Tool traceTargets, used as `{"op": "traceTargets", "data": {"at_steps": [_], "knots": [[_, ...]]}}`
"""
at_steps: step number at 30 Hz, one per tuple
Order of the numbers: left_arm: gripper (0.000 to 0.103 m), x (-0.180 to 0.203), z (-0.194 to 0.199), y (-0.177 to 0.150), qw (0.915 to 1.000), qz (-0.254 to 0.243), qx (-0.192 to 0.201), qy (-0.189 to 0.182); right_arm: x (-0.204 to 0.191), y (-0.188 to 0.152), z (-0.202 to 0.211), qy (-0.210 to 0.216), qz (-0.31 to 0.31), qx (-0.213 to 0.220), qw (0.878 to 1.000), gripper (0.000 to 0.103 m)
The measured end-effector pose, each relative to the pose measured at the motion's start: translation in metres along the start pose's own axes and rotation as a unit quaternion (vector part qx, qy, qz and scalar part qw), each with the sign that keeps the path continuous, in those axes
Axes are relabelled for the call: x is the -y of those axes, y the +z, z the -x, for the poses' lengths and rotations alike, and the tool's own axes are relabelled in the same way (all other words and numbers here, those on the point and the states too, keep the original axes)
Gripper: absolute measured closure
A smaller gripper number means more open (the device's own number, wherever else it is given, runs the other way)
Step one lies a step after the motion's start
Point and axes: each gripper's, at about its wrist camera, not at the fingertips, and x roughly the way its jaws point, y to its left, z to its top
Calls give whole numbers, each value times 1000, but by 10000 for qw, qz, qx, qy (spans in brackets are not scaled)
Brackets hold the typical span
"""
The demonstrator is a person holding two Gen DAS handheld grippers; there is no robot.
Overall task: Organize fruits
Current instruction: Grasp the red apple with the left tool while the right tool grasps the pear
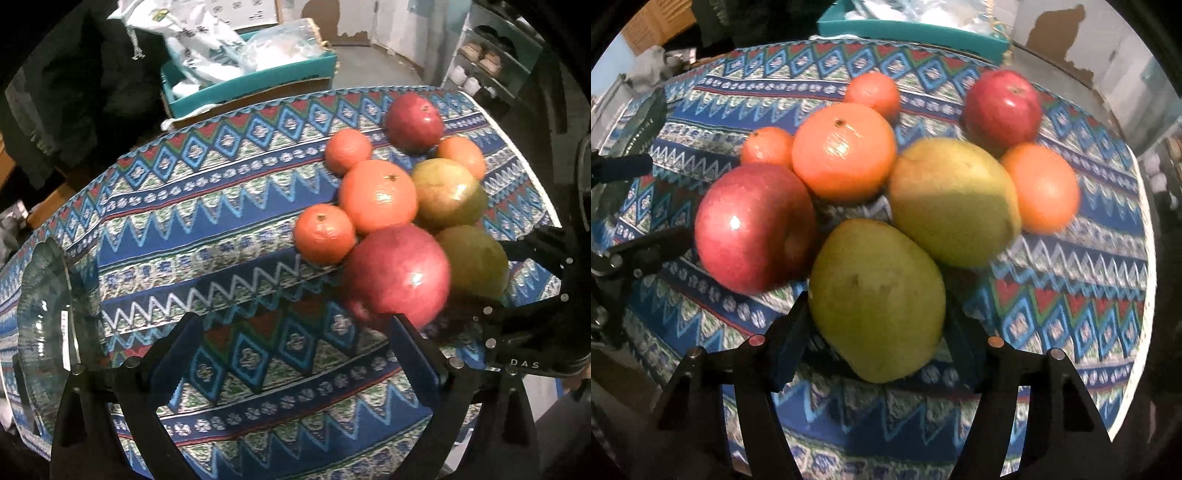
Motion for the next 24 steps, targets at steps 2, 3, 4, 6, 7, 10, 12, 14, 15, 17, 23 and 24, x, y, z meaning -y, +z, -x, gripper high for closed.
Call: {"op": "traceTargets", "data": {"at_steps": [2, 3, 4, 6, 7, 10, 12, 14, 15, 17, 23, 24], "knots": [[3, 7, 0, 1, 10000, -45, 7, -31, 8, -10, 3, -109, -154, -37, 9998, 36], [3, 10, 0, 1, 9999, -61, 9, -80, 15, -11, 5, -146, -222, -51, 9996, 36], [3, 14, -2, 2, 9999, -74, -1, -123, 18, -14, 6, -177, -294, -46, 9994, 36], [3, 20, -4, 4, 9998, -85, -30, -193, 27, -20, 10, -220, -457, 6, 9987, 36], [3, 23, -5, 5, 9997, -81, -40, -229, 31, -22, 12, -225, -527, 32, 9984, 36], [3, 32, -10, 9, 9995, -58, -70, -317, 41, -27, 17, -251, -729, 125, 9969, 35], [3, 37, -14, 13, 9994, -38, -91, -333, 50, -32, 25, -246, -797, 172, 9964, 35], [3, 41, -19, 16, 9994, 3, -115, -335, 57, -36, 32, -265, -849, 228, 9958, 36], [3, 44, -20, 16, 9994, 15, -132, -334, 59, -36, 33, -283, -875, 253, 9954, 35], [3, 48, -24, 18, 9993, 24, -176, -323, 59, -37, 34, -312, -922, 291, 9948, 35], [13, 52, -35, 22, 9996, 11, -192, -224, 63, -39, 39, -442, -1106, 377, 9922, 35], [14, 52, -38, 23, 9995, 42, -214, -235, 65, -40, 38, -440, -1140, 385, 9918, 35]]}}
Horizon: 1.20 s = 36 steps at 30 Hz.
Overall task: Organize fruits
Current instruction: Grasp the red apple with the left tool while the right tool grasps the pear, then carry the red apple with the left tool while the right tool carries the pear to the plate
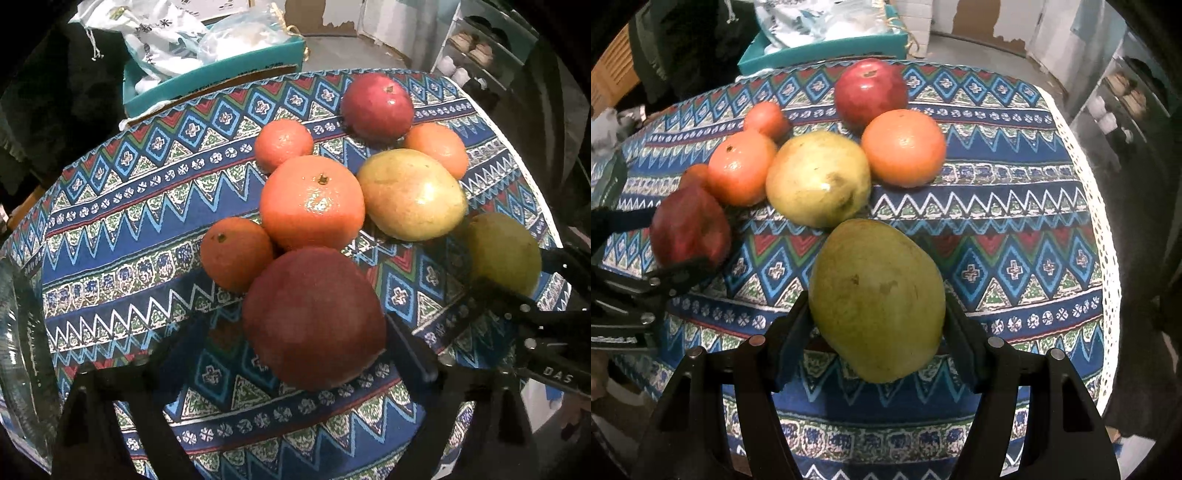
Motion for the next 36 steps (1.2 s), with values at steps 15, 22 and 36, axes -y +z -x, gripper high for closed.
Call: {"op": "traceTargets", "data": {"at_steps": [15, 22, 36], "knots": [[29, -6, 3, -8, 9998, 130, -23, -179, -3, 12, 13, -105, -25, 392, 9992, 35], [29, -18, 32, -13, 9994, 148, 266, -164, -11, 17, 31, -137, 39, 694, 9975, 35], [29, -40, 106, -9, 9951, 283, 941, 77, -42, 35, 82, -69, 305, 1422, 9893, 35]]}}
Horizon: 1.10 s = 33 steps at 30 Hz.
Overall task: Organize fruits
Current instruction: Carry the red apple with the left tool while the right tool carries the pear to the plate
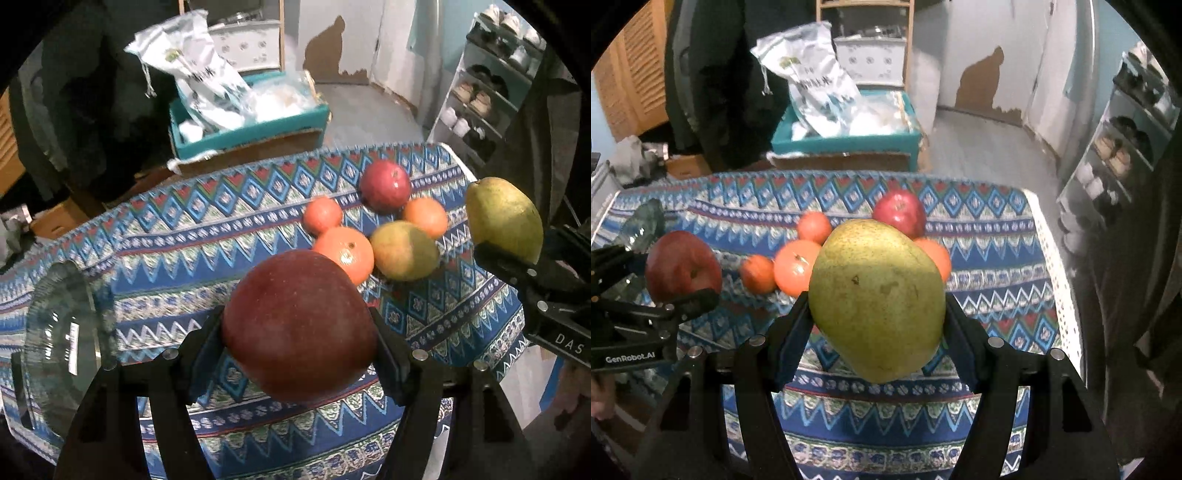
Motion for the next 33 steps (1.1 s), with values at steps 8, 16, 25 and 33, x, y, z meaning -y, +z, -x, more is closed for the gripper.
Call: {"op": "traceTargets", "data": {"at_steps": [8, 16, 25, 33], "knots": [[29, -19, 36, 6, 9992, 109, 381, 43, -17, 20, 22, 121, 74, 383, 9992, 35], [29, -47, 65, 5, 9973, 334, 640, 94, -40, 38, 39, 300, 185, 659, 9972, 35], [29, -81, 86, 1, 9941, 541, 883, 312, -77, 61, 53, 561, 402, 919, 9934, 35], [29, -114, 106, -3, 9897, 804, 1082, 486, -116, 82, 59, 842, 596, 1068, 9889, 35]]}}
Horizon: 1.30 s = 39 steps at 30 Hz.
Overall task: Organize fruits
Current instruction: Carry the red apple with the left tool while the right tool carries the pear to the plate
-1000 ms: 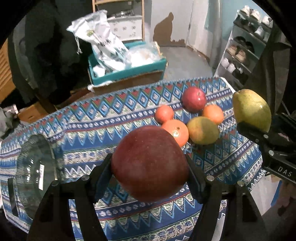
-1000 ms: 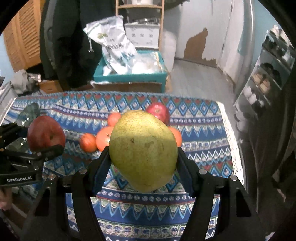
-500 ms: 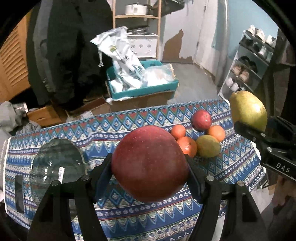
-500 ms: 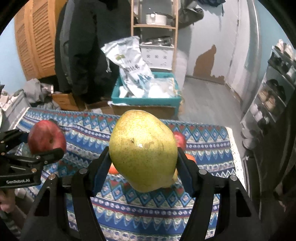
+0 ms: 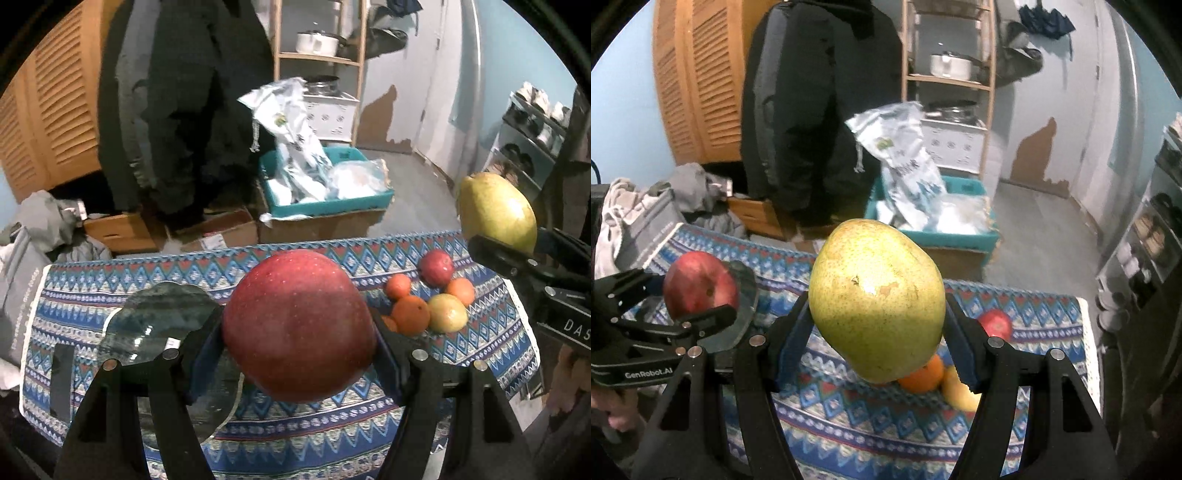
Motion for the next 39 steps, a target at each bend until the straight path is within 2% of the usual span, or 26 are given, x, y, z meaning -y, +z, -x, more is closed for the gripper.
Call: {"op": "traceTargets", "data": {"at_steps": [4, 19, 31, 39], "knots": [[29, -19, 4, 2, 9998, 142, 55, 107, -17, 11, -6, 124, 112, 23, 9999, 35], [29, -98, -7, -12, 9951, 787, -176, 578, -89, 35, -57, 593, 520, -201, 9967, 35], [29, -159, -24, -35, 9863, 1204, -458, 1030, -145, 42, -106, 986, 794, -544, 9905, 35], [29, -187, -46, -53, 9799, 1380, -783, 1213, -178, 34, -152, 1142, 910, -994, 9843, 35]]}}
